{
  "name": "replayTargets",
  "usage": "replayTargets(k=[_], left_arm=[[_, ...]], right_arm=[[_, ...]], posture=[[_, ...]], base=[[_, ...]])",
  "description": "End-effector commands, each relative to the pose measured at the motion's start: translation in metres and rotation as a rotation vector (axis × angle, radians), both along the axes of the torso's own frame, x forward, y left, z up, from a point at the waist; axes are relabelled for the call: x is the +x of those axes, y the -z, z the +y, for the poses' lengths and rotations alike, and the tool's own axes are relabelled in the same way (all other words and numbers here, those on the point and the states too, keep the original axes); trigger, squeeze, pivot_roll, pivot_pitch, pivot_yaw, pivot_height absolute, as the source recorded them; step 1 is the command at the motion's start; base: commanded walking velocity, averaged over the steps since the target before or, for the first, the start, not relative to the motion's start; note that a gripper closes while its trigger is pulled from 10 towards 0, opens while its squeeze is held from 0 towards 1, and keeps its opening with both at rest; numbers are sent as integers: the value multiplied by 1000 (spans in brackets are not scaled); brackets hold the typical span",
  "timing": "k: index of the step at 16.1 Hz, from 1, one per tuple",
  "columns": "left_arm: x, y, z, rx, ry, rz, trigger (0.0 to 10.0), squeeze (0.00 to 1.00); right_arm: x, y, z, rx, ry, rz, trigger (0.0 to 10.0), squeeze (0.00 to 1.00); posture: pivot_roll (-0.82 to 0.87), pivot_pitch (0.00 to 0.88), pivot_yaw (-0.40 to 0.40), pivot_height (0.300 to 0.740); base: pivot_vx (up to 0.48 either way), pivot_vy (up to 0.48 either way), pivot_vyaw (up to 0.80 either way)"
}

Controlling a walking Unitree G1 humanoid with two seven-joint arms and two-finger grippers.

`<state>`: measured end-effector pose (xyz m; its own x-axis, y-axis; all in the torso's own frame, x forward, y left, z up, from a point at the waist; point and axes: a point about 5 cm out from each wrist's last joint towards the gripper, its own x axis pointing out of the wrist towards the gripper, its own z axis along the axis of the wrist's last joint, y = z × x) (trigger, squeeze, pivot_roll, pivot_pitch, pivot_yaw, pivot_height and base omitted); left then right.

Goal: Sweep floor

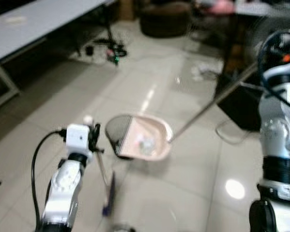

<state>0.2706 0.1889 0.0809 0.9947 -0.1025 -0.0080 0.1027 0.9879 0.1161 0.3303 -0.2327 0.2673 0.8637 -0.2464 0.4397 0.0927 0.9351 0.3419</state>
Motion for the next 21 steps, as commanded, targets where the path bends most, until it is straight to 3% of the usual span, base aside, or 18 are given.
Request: replayTargets(k=[1, 6, 9, 21], left_arm=[[2, -5, 7, 18, -27, -24, 10000, 0], [3, -7, 11, 29, -34, -27, 10000, 0], [2, -5, 10, 25, -39, -26, 10000, 0], [5, -6, 6, 18, -42, -28, 10000, 0]], right_arm=[[-1, -13, 7, 44, -19, -77, 10000, 0], [-1, -13, 1, 92, -9, -98, 10000, 0], [-2, -13, 9, 0, -26, -94, 10000, 0], [-2, -8, 8, -14, 3, -101, 10000, 0]], posture=[[-9, 32, 35, 740], [-1, 40, 29, 740], [-13, 37, 22, 740], [-11, 55, 26, 740]], base=[[341, 0, 0], [341, 0, 0], [342, 0, 0], [342, 0, 0]])
